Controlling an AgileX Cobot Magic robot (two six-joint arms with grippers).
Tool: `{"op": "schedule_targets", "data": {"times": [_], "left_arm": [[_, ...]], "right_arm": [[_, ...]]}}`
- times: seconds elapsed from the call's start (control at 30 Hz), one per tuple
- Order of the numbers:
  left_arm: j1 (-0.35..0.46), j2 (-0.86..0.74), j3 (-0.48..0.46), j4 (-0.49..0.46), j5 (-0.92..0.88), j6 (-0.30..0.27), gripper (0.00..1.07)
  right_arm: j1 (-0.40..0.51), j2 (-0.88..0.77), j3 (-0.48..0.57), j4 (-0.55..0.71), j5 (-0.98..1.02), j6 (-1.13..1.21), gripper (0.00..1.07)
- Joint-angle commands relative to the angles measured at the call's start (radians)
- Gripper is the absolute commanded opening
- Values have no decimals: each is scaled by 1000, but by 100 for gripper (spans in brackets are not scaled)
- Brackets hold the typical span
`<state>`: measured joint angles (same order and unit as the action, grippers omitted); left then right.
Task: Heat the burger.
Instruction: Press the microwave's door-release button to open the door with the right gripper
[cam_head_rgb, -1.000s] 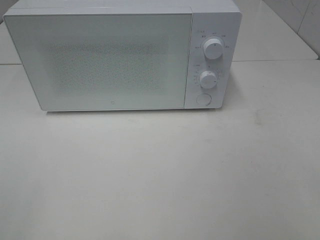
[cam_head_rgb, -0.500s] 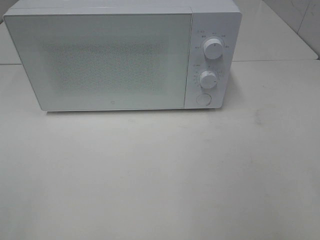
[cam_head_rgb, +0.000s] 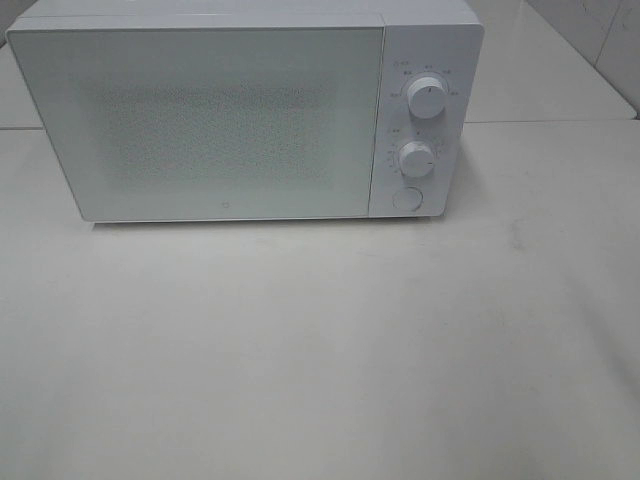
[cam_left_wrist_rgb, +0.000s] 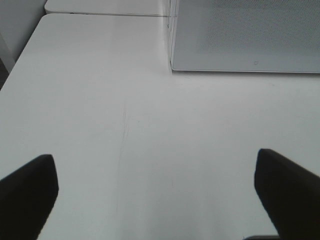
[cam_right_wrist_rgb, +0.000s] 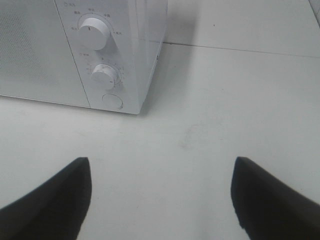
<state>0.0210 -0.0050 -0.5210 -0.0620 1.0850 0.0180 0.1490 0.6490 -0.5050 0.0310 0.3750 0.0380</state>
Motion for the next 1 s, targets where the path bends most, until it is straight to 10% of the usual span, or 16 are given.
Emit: {"op": "schedule_targets", "data": {"times": [0.03, 1.0], "left_arm": [[3, -13, 5, -1, -13, -6, 100], [3, -13, 5, -1, -13, -6, 100]], "right_arm": [[-2, 52, 5, -1, -55, 1, 75], [-1, 538, 263, 104, -1055, -59, 75]]}}
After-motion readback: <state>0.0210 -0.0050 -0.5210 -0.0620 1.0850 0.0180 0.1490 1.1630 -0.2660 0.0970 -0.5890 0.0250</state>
